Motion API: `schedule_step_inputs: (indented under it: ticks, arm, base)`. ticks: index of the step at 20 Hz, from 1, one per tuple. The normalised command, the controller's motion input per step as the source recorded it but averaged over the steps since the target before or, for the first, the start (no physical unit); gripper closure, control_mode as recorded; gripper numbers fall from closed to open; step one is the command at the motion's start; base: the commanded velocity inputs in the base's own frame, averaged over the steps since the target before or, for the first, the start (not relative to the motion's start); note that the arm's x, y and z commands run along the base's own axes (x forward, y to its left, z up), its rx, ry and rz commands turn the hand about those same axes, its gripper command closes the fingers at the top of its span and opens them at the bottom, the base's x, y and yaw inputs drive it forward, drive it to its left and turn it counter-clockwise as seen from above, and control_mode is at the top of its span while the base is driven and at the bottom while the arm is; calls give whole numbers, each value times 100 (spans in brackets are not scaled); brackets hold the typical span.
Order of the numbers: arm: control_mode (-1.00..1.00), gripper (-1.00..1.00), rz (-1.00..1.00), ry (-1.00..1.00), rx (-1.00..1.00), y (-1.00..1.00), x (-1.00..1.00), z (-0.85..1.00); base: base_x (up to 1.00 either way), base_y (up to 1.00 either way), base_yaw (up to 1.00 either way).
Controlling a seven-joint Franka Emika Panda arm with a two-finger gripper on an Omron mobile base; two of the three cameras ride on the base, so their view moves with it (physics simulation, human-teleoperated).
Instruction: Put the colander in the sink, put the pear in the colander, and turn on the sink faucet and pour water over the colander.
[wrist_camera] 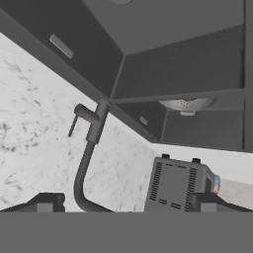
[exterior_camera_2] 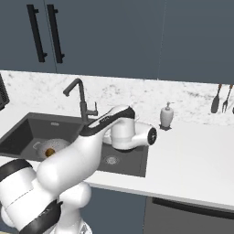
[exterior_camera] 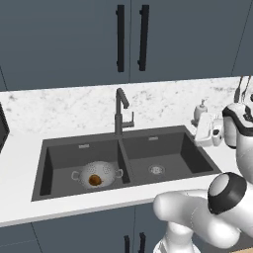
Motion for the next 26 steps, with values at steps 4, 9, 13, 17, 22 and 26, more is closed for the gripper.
schedule_step_inputs:
  ticks: [4,9,13,17,22,26]
  arm:
    - [-100,-100,0,-1,3,51,13,-10]
    - [-100,-100,0,-3,15,32,30,-9]
    - [-100,-100,0,-1,23,34,35,-6]
    - [-100,-100,0,0,19,43,30,-1]
    - [-100,-100,0,0,7,48,22,0]
    - [-100,-100,0,0,0,55,18,0]
  base:
    - [0,0,0]
    - [0,0,0]
    - [0,0,0]
    - [0,0,0]
    - [0,0,0]
    - [0,0,0]
